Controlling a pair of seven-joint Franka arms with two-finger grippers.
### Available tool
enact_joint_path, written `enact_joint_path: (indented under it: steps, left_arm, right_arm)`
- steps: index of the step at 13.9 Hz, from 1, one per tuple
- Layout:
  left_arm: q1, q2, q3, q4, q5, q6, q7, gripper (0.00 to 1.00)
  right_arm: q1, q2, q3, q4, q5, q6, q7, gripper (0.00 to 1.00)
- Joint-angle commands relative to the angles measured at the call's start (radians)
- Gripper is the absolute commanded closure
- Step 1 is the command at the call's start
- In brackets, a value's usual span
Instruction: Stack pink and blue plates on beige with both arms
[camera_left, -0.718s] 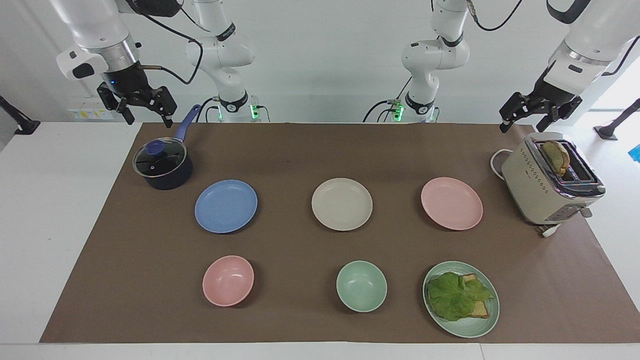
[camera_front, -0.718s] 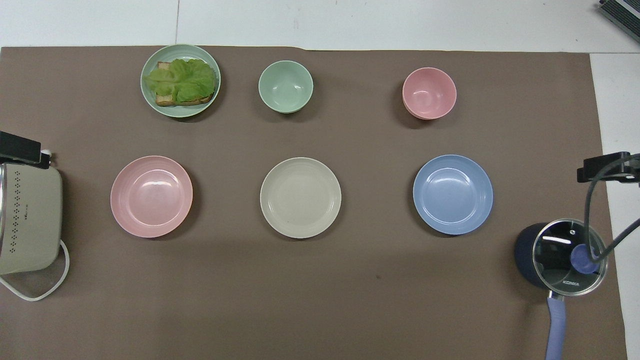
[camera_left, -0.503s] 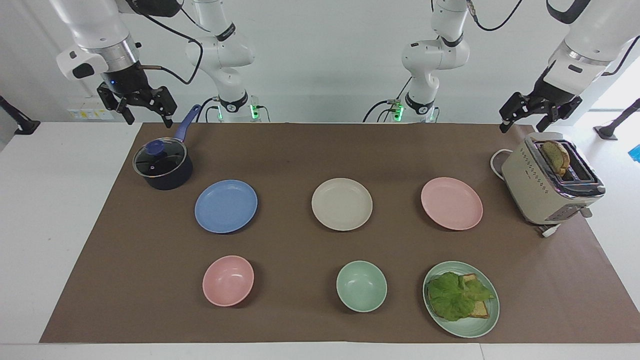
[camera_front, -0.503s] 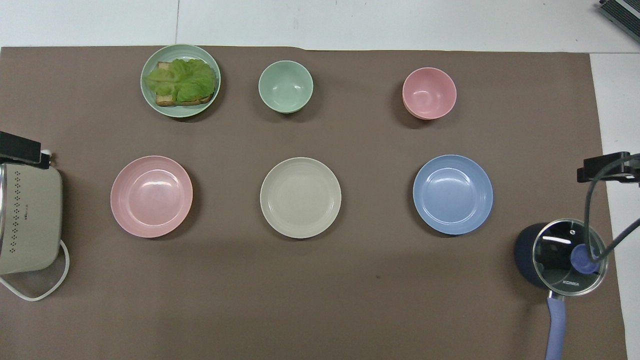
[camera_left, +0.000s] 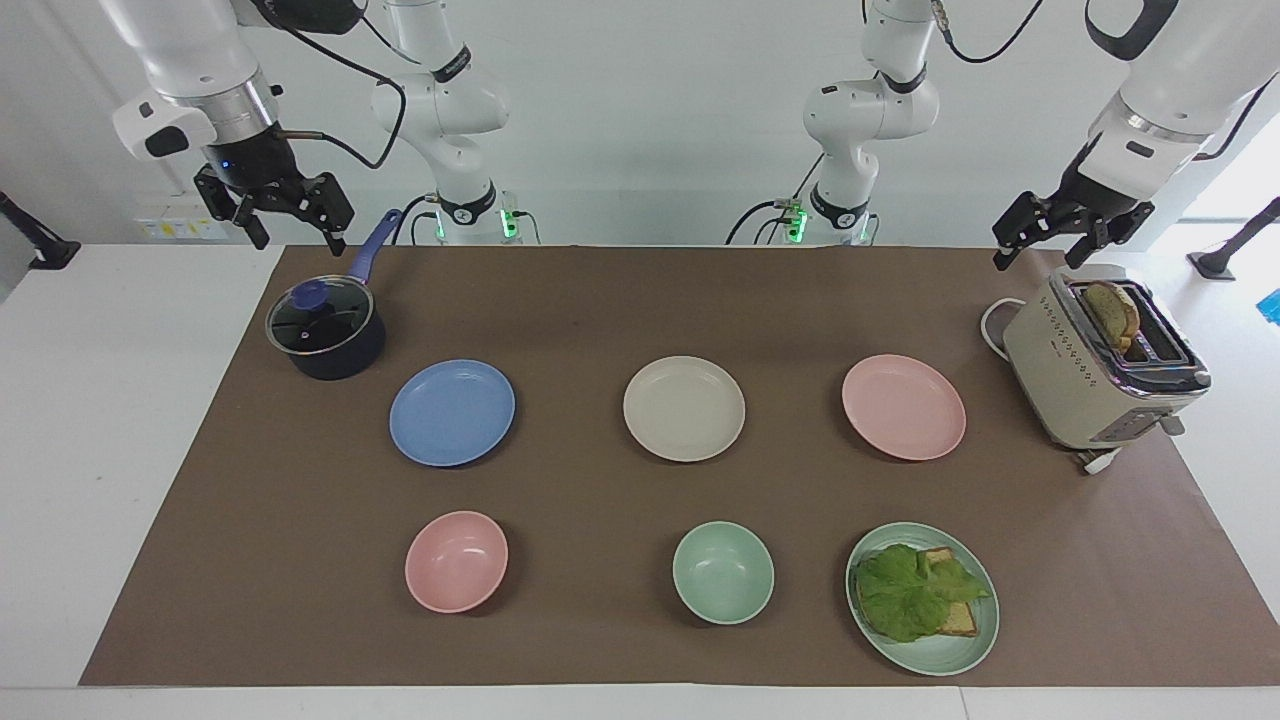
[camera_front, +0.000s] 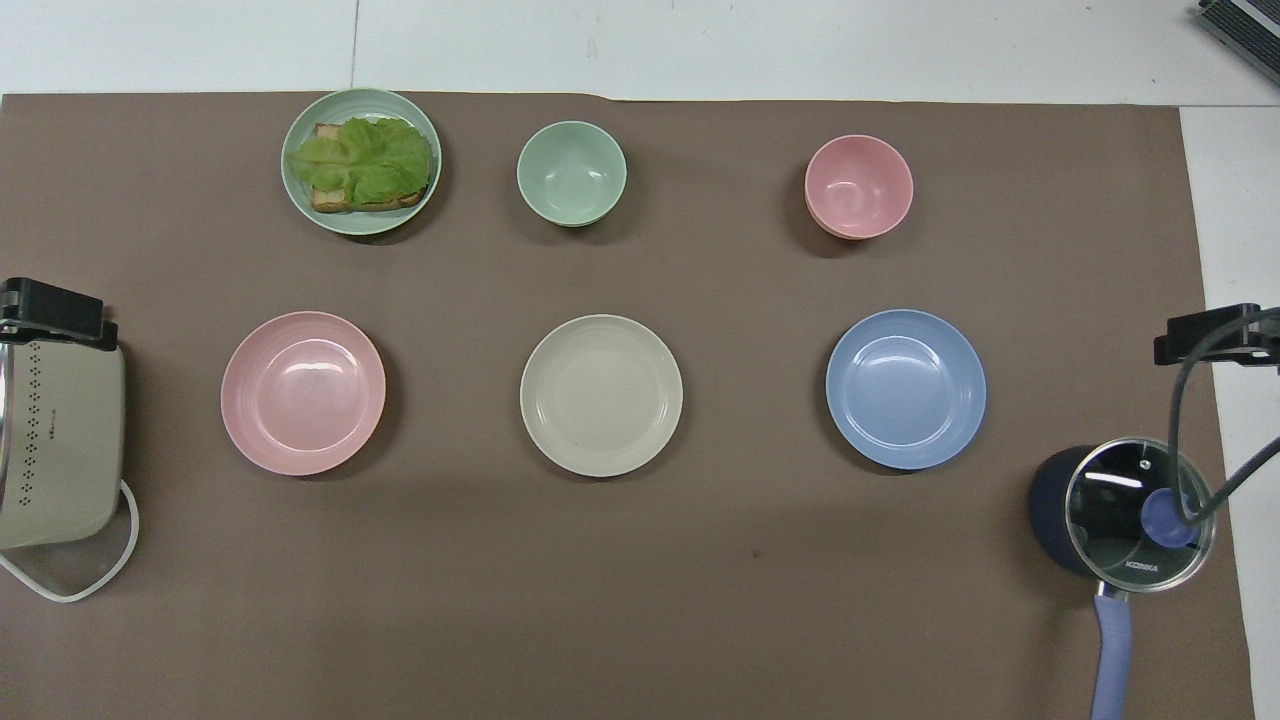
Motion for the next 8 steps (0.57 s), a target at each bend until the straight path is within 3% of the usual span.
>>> enact_joint_path:
  steps: [1, 8]
  left_arm:
    - [0.035, -0.042, -0.007, -0.184, 0.013, 0.137, 0.002, 0.00]
    - [0.065, 0.021, -0.006, -0.422, 0.015, 0.409, 0.031, 0.00]
  right_arm:
    - [-0.007, -0.008, 0.007, -0.005, -0.004, 0.004, -0.028, 0.00]
    - [-0.007, -0.010, 0.007, -0.007, -0.004, 0.002, -0.028, 0.00]
